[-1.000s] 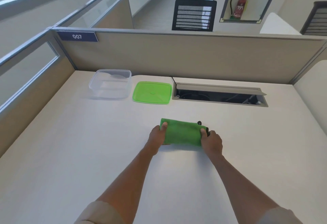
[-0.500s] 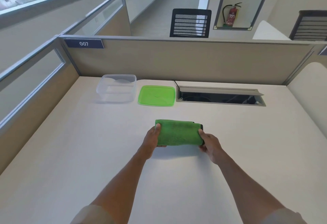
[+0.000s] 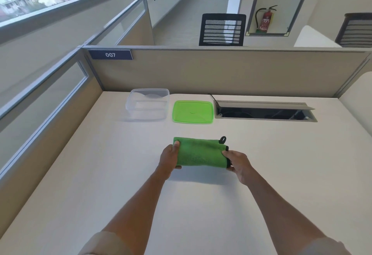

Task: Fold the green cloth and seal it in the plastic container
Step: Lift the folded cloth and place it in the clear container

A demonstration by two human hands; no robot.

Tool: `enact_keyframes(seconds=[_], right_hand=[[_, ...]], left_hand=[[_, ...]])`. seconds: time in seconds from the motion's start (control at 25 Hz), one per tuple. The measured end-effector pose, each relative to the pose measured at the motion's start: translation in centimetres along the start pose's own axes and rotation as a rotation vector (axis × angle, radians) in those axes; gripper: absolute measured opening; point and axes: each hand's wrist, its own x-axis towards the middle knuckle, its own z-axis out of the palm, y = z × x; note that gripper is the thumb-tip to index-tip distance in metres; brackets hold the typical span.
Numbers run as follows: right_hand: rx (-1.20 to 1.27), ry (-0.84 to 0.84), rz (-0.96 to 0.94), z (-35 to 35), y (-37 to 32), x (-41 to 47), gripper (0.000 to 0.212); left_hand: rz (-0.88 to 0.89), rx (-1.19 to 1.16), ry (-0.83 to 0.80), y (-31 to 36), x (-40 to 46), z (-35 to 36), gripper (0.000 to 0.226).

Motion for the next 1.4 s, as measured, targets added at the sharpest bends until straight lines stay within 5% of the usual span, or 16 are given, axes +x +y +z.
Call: enact_keyframes(seconds=[0.56, 1.08, 1.4], right_hand=[[-0.216, -0.091, -0.170, 14.2, -5.9, 4.9, 0.013], [-0.404, 0.082, -0.423, 25.2, -17.4, 14.1, 0.015], [-0.699, 0.132, -0.581, 28.6, -18.7, 19.7, 0.027]], left_hand=[[0.131, 0.263, 0.175, 2.7, 7.1, -13.5, 0.054], [0.211, 0.489, 0.467, 11.5, 19.5, -20.3, 0.046], [0.175, 0.625, 0.520, 11.9, 26.5, -21.0, 0.041]])
